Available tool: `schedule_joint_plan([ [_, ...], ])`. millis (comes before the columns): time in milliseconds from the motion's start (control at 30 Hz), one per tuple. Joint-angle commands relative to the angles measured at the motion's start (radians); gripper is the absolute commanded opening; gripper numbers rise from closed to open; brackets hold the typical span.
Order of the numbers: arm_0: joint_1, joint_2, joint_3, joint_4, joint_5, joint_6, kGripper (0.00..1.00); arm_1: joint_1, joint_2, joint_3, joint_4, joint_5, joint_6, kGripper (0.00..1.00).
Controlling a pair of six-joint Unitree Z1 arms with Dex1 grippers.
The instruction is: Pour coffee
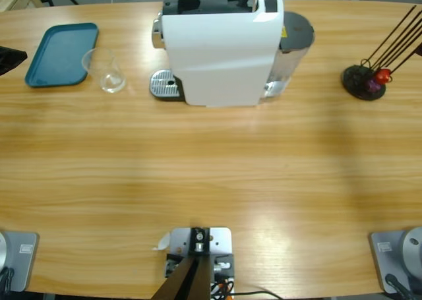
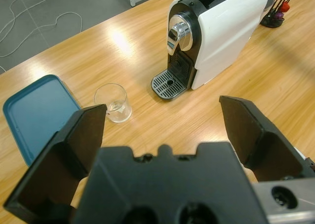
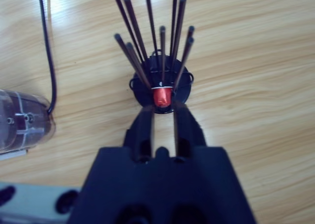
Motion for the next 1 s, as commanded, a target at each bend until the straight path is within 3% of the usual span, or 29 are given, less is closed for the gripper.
schedule_joint_plan([
  [33,-0.013,0.013,0.022,-0.003,-0.002,-0.014,0.982,0.011,0.048,0.186,-0.187,0.005,0.075,0.774],
  [567,-0.013,0.034,0.040,-0.005,0.000,-0.010,0.982,0.011,0.215,0.226,-0.323,-0.020,0.116,0.596],
  [1000,-0.013,0.035,0.042,-0.013,0.002,-0.008,0.982,0.011,0.240,0.233,-0.334,-0.026,0.125,0.595],
])
